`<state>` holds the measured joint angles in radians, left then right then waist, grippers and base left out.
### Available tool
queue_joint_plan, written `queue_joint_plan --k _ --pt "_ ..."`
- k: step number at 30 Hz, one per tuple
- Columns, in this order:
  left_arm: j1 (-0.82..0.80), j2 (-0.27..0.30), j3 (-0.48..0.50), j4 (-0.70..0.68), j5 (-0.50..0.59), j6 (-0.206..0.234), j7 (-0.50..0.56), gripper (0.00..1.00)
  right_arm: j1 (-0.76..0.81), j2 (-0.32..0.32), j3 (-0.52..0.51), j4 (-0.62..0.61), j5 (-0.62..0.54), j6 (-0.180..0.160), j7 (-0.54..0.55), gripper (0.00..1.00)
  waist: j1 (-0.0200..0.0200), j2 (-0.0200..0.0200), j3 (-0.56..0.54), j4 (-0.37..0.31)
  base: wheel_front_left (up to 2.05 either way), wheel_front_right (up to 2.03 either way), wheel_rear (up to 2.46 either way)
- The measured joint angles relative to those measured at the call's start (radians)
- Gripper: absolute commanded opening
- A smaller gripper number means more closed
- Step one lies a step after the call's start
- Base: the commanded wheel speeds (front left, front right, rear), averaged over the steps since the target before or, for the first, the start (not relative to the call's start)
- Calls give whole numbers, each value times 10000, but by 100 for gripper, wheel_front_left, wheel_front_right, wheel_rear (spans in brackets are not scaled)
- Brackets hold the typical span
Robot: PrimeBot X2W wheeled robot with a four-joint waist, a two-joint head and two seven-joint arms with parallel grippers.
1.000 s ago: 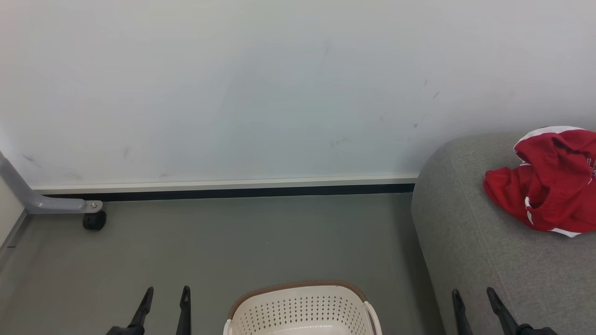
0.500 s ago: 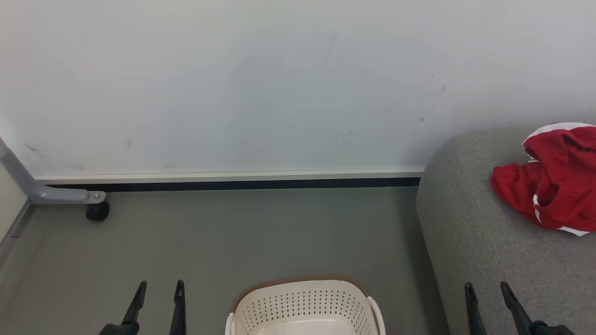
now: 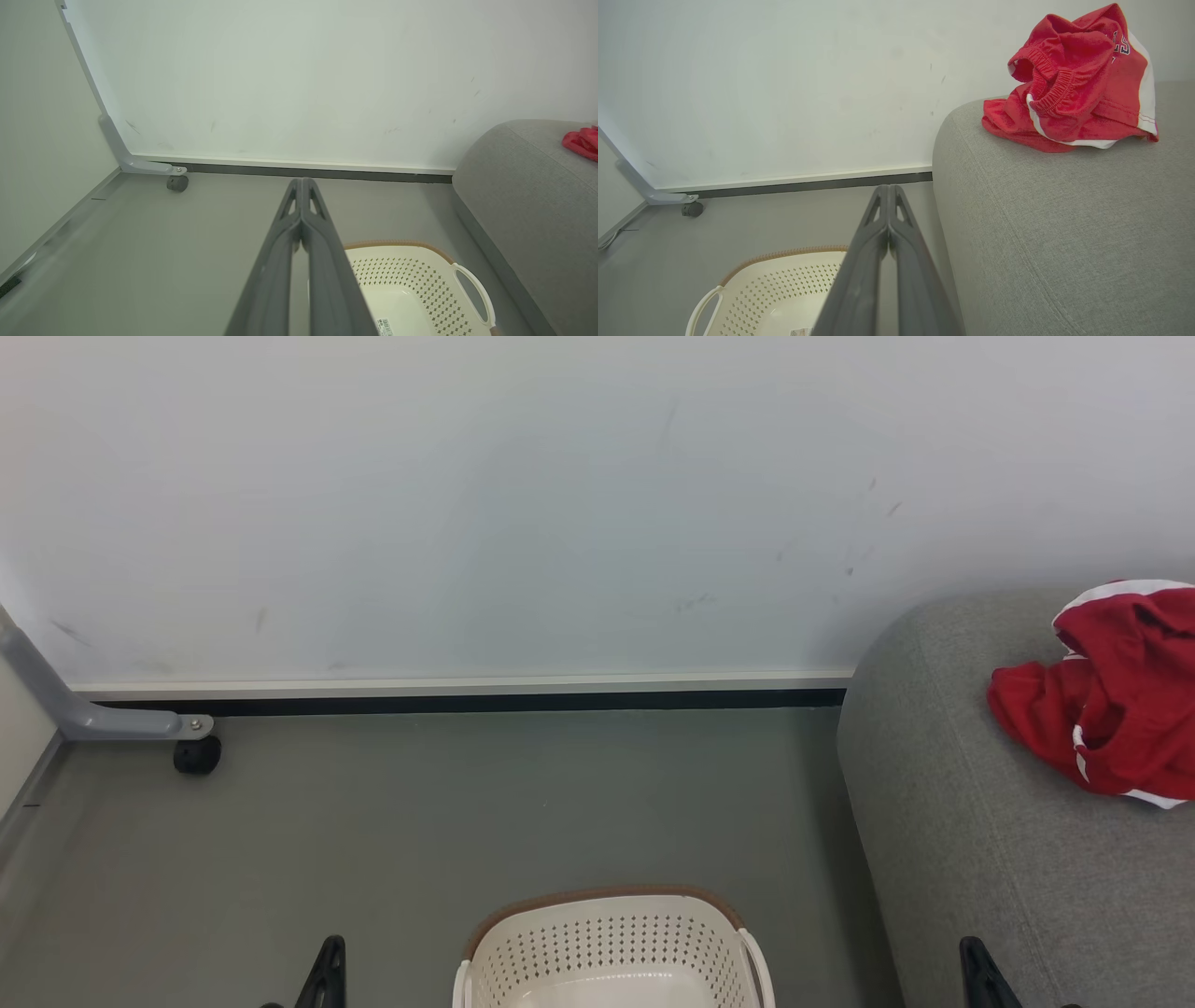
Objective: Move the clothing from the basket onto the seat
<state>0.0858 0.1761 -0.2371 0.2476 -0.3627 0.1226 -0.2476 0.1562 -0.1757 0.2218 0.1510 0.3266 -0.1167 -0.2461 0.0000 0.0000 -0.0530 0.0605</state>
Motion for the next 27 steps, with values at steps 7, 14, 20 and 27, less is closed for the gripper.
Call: queue_joint_plan --k 7,14,20,27 --pt "-9 -75 234 31 -543 -102 242 0 -49 61 -213 75 571 113 217 0 0 0 37 -37 0 0 0" --pt "-60 -178 416 75 -1411 -278 512 0 -207 150 -460 169 1453 261 443 0 0 1 74 -80 0 0 0" --pt "-174 -222 623 107 -2088 -437 708 0 -280 228 -654 242 2174 385 696 0 0 0 102 -113 0 0 0" --pt "-230 -303 813 132 -2821 -541 947 0 -477 305 -888 324 3033 554 930 0 1 0 136 -151 0 0 0"
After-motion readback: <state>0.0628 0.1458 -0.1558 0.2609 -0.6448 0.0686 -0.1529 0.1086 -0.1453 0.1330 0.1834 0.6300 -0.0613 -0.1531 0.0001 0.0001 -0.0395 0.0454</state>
